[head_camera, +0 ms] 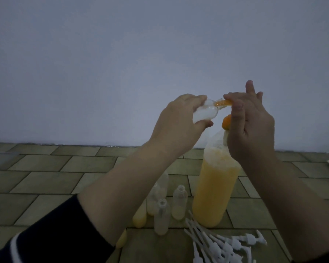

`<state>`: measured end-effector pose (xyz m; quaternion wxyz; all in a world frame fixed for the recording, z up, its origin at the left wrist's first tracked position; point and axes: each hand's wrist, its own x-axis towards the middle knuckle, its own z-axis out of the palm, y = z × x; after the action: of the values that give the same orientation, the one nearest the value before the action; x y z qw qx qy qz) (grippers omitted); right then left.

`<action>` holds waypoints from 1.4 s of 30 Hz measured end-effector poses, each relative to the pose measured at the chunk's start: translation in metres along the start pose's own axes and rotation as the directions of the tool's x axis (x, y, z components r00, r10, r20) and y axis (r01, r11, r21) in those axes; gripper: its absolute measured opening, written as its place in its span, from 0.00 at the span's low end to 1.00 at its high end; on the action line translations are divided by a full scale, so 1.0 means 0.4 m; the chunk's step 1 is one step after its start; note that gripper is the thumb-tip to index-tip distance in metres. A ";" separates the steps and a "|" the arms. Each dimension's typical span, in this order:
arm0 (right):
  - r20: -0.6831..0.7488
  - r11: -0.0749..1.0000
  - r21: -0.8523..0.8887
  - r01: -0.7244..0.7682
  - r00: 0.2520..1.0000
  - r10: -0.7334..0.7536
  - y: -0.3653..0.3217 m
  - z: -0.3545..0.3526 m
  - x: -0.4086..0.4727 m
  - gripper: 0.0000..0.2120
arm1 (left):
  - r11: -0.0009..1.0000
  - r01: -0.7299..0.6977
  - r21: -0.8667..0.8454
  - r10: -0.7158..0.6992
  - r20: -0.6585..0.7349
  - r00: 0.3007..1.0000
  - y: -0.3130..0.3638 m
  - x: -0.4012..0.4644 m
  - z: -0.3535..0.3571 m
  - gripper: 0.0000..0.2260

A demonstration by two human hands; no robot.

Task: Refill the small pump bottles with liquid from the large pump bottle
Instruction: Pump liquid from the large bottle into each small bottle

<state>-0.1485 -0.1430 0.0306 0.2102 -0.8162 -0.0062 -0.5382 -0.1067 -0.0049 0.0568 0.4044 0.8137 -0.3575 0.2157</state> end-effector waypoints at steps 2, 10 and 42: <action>-0.004 0.999 0.026 -0.021 1.000 0.021 0.009 0.016 -0.014 0.24 | 0.999 0.024 0.030 -0.024 0.020 1.000 -0.004 -0.005 0.007 0.25; 0.049 0.998 -0.046 0.049 0.998 -0.047 -0.005 -0.009 0.021 0.27 | 0.999 0.026 0.030 -0.027 0.025 0.999 0.004 0.012 -0.020 0.25; -0.044 0.999 -0.040 0.004 0.999 -0.006 0.015 0.018 -0.003 0.20 | 0.996 0.067 -0.067 -0.066 0.017 0.998 0.004 0.002 0.004 0.24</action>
<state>-0.1414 -0.1456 0.0252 0.1926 -0.8082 0.0070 -0.5564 -0.1071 -0.0072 0.0571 0.4360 0.8127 -0.3401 0.1840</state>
